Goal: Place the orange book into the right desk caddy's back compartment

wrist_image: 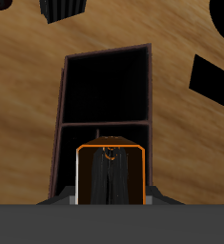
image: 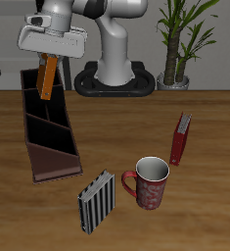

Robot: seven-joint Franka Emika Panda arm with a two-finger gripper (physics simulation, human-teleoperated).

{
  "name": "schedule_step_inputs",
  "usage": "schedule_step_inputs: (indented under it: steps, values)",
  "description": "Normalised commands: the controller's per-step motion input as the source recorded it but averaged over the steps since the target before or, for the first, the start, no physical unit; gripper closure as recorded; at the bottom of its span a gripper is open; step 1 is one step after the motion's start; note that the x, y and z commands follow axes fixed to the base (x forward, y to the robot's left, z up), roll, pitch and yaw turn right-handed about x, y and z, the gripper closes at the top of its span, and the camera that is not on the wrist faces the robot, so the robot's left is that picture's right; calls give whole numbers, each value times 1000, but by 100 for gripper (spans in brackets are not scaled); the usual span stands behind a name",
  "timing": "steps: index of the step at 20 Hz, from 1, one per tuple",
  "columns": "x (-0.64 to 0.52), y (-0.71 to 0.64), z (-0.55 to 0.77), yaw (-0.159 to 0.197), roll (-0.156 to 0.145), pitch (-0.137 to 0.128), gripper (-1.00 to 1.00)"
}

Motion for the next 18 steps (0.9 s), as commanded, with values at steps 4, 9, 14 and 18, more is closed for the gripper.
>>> schedule_step_inputs:
  steps: [4,9,14,18]
  values:
    - [71,-79,-148,-24,-20,18,100]
    - [64,-22,-132,-2,-2,9,100]
    - [55,-30,-132,-7,-7,7,100]
    - [53,29,-137,5,9,19,100]
